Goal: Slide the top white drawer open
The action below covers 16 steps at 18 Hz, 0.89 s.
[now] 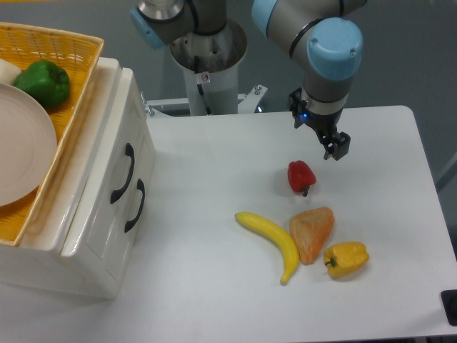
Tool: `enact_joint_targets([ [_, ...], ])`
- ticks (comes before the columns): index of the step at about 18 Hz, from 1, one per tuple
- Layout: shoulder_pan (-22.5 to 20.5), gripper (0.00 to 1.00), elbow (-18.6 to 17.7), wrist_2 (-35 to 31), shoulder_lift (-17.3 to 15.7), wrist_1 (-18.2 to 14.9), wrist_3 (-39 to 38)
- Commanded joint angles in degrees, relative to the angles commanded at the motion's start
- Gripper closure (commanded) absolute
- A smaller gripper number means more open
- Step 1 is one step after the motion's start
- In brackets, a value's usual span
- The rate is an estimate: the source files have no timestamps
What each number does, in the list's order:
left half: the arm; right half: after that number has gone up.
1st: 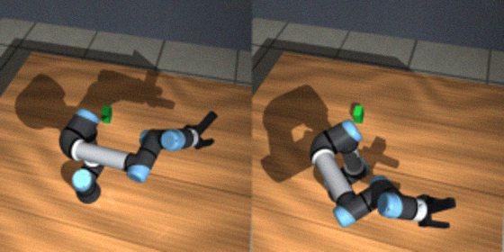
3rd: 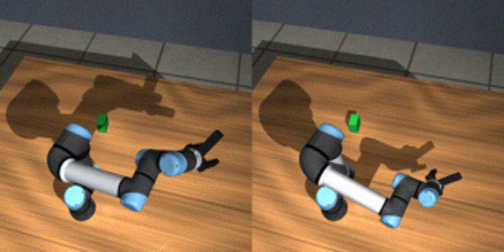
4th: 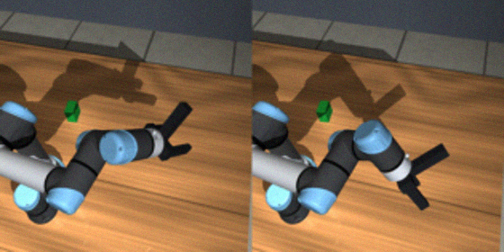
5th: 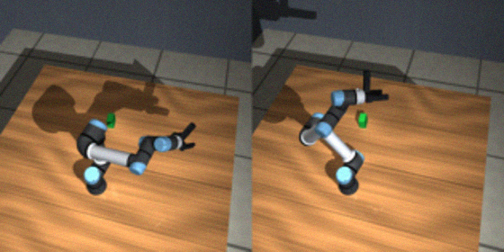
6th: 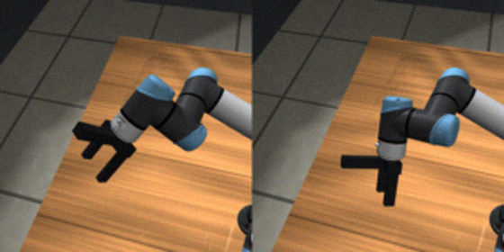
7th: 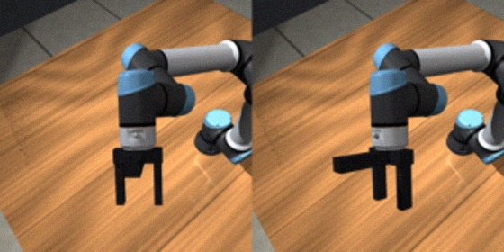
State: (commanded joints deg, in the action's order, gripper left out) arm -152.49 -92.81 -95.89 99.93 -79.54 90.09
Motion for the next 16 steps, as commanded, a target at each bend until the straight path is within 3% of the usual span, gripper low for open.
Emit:
enact_joint_targets([
  [16, 0.09, 0.00, -2.02, 0.79, 0.61, 0.17, -0.61],
])
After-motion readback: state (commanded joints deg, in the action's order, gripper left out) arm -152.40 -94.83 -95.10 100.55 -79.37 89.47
